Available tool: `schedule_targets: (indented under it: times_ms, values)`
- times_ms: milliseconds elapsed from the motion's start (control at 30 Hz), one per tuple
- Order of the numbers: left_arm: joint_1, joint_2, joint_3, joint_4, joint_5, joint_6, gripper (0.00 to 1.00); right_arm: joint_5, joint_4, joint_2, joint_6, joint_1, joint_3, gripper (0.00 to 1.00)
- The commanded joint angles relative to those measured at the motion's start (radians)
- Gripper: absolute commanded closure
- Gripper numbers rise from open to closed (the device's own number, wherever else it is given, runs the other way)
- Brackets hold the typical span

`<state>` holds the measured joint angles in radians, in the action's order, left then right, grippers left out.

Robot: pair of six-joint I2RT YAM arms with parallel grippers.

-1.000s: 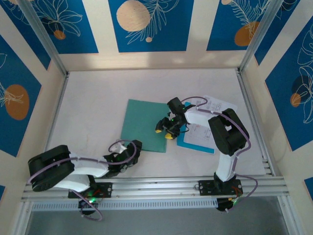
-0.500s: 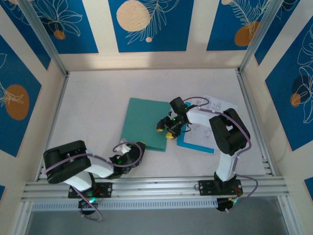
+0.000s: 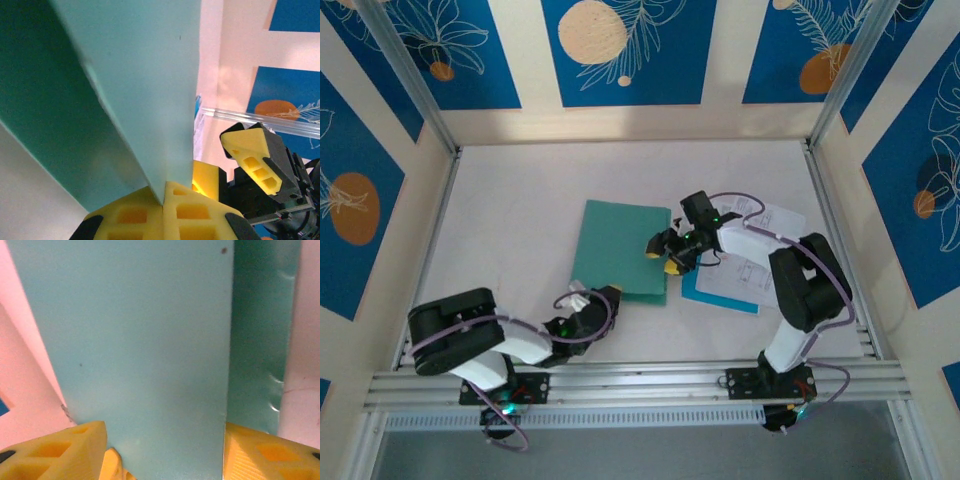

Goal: Put the files into the folder

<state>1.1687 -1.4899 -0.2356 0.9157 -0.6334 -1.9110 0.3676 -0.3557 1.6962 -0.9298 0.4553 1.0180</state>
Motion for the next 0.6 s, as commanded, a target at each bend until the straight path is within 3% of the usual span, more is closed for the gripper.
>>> schedule_targets:
  times_ms: [0, 567]
  values:
    - [0.020, 0.054, -0.002, -0.058, 0.009, 0.015, 1.00, 0.048, 0.000, -0.067, -0.019, -0.018, -0.024, 0.38]
    - [0.037, -0.018, -0.010, 0.111, 0.011, 0.028, 1.00, 0.065, 0.097, -0.064, -0.025, -0.059, -0.124, 0.37]
